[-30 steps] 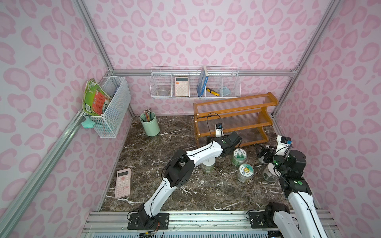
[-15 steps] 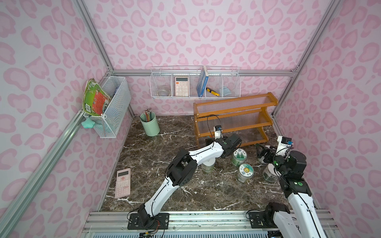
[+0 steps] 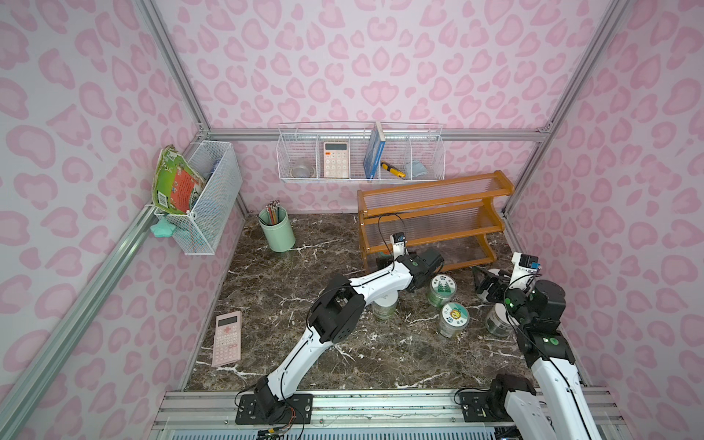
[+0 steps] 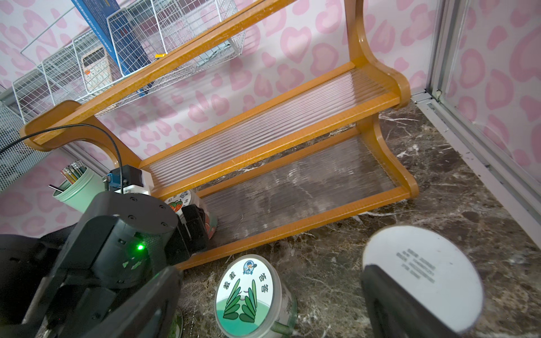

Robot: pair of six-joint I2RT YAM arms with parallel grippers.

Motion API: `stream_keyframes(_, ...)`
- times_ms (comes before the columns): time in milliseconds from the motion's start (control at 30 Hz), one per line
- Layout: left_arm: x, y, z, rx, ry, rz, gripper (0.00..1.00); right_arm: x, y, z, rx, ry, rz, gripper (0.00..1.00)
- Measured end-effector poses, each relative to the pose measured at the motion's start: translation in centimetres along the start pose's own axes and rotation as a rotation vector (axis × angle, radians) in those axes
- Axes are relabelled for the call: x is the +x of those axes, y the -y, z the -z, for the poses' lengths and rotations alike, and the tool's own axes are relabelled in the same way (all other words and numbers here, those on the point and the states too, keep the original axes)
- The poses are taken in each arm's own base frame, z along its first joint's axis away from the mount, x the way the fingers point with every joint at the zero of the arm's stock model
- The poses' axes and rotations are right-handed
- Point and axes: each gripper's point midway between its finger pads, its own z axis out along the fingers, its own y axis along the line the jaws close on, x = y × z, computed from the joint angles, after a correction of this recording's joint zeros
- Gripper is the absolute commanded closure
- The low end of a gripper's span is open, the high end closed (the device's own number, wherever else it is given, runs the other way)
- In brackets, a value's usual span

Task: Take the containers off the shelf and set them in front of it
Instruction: 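Pick up a container from the shelf.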

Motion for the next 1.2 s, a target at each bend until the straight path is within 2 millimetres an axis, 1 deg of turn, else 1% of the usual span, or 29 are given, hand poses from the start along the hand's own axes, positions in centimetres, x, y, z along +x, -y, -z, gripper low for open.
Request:
stream_keyframes(200,0.5,-0.1,-0.7,0.008,-0.024,0.011,0.01,0.0,0.0,0.0,0.0,0.0,0.0,0.01)
stream_keyframes(367,0.3,0.1,-1.3,0.02,-0.026,0.03,0.01,0.0,0.0,0.0,0.0,0.001,0.001,0.01)
stream_keyframes(500,0.2,0.1,-1.6,0.029,-0.034,0.03,0.07,0.3,0.1,0.0,0.002,-0.006,-0.001,0.01)
stream_keyframes(633,0.0,0.1,-2.0,0.033,-0.039,0.031,0.15,0.4,0.1,0.0,0.002,-0.006,-0.001,0.01)
stream_keyframes(767,0.0,0.2,-2.0,0.037,-0.038,0.033,0.21,0.4,0.1,0.0,0.002,-0.006,0.002,0.01)
stream_keyframes(867,0.0,0.2,-2.0,0.038,-0.039,0.034,0.23,0.4,0.1,0.0,0.002,-0.006,0.002,0.01)
stream_keyframes(1033,0.0,0.3,-1.9,0.04,-0.039,0.03,0.24,0.3,0.1,0.0,0.002,-0.004,0.003,0.01)
stream_keyframes(1200,0.2,0.7,-1.3,0.05,-0.034,0.0,0.25,0.2,0.0,0.1,0.0,0.001,0.005,0.01)
